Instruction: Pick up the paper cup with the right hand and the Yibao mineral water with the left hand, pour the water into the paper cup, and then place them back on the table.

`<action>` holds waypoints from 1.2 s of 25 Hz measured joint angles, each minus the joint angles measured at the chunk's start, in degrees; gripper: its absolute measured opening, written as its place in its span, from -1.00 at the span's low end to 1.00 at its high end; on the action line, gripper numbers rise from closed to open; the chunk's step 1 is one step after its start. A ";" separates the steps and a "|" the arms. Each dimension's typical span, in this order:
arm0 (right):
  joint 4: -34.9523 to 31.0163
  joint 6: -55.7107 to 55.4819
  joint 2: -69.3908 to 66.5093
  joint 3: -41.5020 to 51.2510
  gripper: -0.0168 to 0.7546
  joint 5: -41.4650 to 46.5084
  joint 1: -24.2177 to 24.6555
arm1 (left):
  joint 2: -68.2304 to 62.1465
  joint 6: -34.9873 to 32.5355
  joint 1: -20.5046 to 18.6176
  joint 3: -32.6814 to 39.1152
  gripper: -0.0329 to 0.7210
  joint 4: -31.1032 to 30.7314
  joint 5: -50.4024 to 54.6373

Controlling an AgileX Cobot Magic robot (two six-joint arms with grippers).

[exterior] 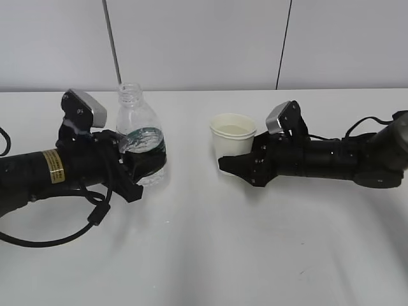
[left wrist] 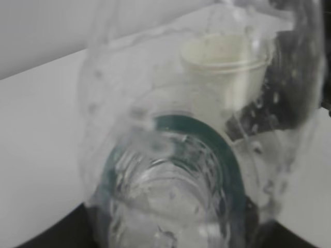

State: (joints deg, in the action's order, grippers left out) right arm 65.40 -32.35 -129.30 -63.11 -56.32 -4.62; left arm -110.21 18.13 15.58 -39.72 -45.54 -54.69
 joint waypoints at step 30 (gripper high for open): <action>-20.41 19.02 -2.37 7.90 0.43 -7.09 0.13 | -7.82 1.37 0.00 -0.50 -0.06 -11.22 -9.01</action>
State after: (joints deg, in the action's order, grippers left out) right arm 45.00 -13.33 -131.67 -55.21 -63.41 -4.49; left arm -118.03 19.50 15.58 -40.22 -56.76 -63.70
